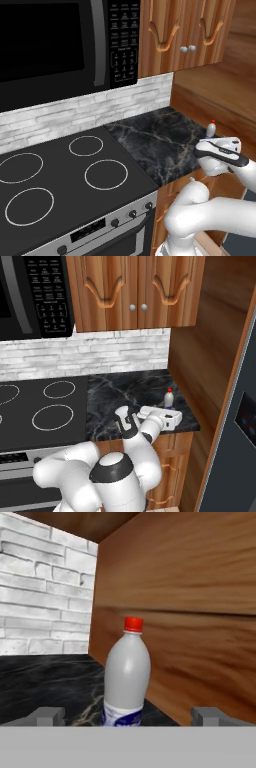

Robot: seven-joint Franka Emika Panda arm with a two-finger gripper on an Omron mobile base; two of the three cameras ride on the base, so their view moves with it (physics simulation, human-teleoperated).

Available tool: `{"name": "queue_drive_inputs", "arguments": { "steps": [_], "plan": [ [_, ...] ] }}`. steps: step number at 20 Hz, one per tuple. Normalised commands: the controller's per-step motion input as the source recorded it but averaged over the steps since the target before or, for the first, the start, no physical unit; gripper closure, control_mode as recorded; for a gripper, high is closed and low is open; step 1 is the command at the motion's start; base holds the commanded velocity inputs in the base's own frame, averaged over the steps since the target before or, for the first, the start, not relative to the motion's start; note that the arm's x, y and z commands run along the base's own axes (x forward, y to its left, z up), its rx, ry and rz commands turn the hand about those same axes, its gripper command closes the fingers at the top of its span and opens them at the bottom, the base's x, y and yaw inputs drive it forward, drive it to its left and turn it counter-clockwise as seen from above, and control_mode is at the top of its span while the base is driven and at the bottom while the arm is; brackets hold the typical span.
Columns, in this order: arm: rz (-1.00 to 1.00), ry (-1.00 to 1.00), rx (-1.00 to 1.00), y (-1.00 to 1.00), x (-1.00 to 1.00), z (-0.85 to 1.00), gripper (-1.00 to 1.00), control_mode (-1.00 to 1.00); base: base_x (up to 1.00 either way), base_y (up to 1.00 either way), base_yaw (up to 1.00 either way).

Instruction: Take the bottled waters from the counter and place them in the freezer to freeze. Close the freezer door after placing the bottles.

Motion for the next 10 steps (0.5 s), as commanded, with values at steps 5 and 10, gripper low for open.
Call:
{"name": "queue_drive_inputs", "arguments": {
  "steps": [5,10],
  "plan": [
    [0.00,0.03,0.00,0.00,0.09,0.00,-1.00,-1.00,0.00,0.00,0.00],
    [0.00,0.00,0.00,0.00,0.09,0.00,-1.00,-1.00,0.00,0.00,0.00]
  ]
}}
